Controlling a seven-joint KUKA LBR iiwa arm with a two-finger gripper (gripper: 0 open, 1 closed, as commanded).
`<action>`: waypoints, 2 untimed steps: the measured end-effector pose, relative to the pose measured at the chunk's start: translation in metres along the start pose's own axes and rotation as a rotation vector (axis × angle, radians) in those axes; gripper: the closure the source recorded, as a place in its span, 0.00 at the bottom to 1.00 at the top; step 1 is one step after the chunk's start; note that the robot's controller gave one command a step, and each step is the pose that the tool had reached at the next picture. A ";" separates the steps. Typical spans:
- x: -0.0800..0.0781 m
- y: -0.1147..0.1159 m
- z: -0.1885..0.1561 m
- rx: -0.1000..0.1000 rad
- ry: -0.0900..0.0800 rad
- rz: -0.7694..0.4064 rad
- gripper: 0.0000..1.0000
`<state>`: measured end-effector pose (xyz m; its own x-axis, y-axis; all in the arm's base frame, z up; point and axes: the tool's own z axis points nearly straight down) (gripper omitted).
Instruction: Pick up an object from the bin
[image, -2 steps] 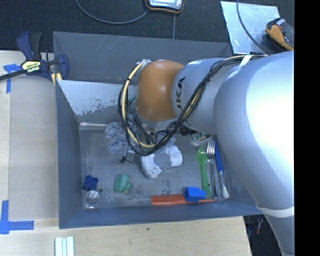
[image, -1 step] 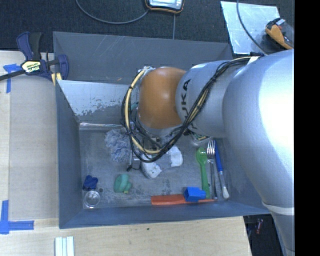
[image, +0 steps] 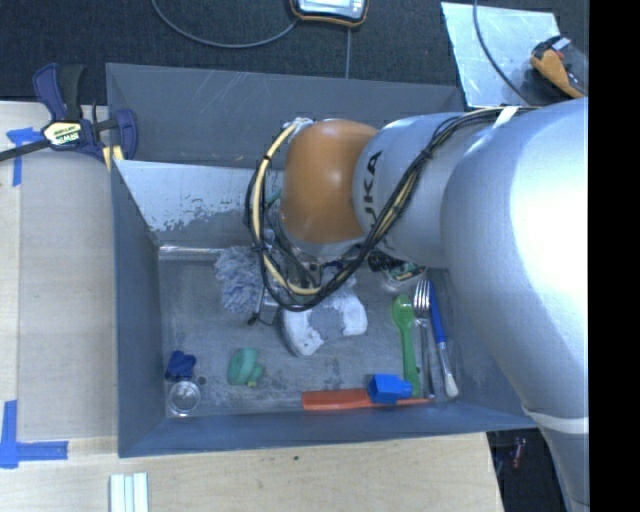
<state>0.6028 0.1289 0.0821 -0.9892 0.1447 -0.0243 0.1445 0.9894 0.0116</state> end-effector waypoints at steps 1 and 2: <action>0.000 -0.032 0.009 -0.002 -0.003 -0.098 1.00; 0.000 -0.032 0.009 -0.002 -0.003 -0.097 1.00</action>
Offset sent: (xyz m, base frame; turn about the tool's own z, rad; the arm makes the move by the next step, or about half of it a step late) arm 0.0000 0.0000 0.0000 0.0000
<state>0.5980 0.0972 0.0730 -0.9985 0.0480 -0.0279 0.0477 0.9988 0.0109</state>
